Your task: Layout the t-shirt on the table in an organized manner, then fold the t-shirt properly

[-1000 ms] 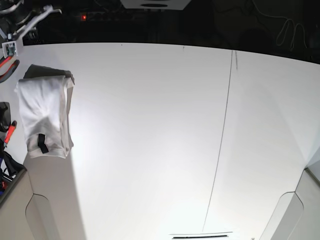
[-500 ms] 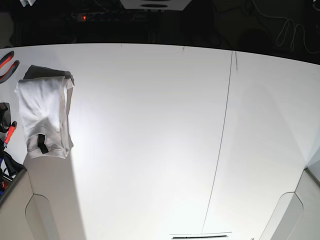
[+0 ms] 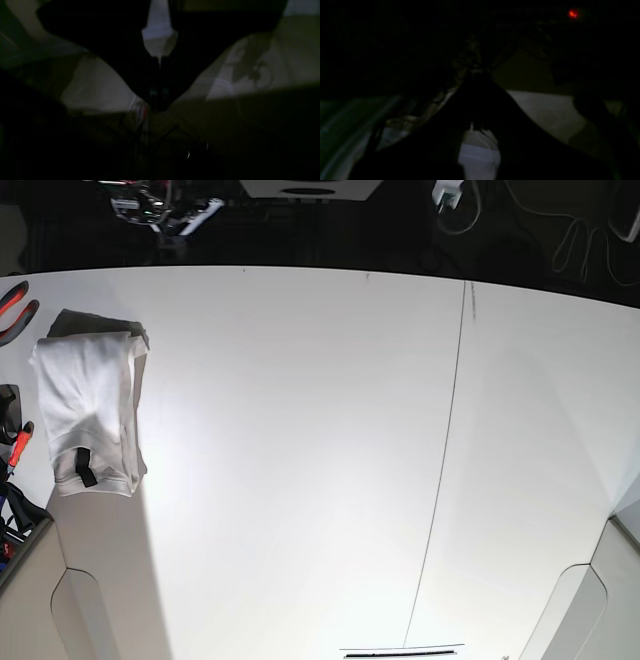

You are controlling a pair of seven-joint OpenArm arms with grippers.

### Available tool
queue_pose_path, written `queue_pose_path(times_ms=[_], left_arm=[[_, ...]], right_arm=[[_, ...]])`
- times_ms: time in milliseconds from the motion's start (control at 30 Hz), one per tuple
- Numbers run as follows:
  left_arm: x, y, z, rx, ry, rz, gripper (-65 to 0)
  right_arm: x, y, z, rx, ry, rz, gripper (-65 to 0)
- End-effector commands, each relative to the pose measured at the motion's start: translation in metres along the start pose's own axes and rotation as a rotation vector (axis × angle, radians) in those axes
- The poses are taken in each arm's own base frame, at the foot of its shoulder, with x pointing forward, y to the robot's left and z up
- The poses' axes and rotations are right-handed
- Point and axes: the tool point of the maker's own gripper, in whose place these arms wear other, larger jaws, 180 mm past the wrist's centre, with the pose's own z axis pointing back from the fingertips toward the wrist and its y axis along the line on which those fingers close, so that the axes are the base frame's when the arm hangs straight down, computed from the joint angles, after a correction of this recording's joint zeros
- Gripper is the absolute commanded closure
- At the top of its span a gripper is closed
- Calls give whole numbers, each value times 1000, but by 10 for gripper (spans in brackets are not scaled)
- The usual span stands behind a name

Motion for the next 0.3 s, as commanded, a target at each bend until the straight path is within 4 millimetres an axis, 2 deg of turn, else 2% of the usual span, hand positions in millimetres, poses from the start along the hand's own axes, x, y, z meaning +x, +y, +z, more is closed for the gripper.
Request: queue_pose_path(times_ms=[0, 67, 133, 267], left_arm=[[2, 4, 0, 5, 1, -12, 0], [21, 2, -5, 2, -23, -18, 0], [34, 5, -7, 6, -32, -22, 0], [45, 5, -9, 5, -45, -23, 0]], right_arm=[[9, 1, 0, -7, -13, 18, 0], [15, 10, -2, -2, -17, 42, 0], [19, 11, -3, -13, -24, 38, 0], [21, 4, -1, -34, -27, 34, 0]])
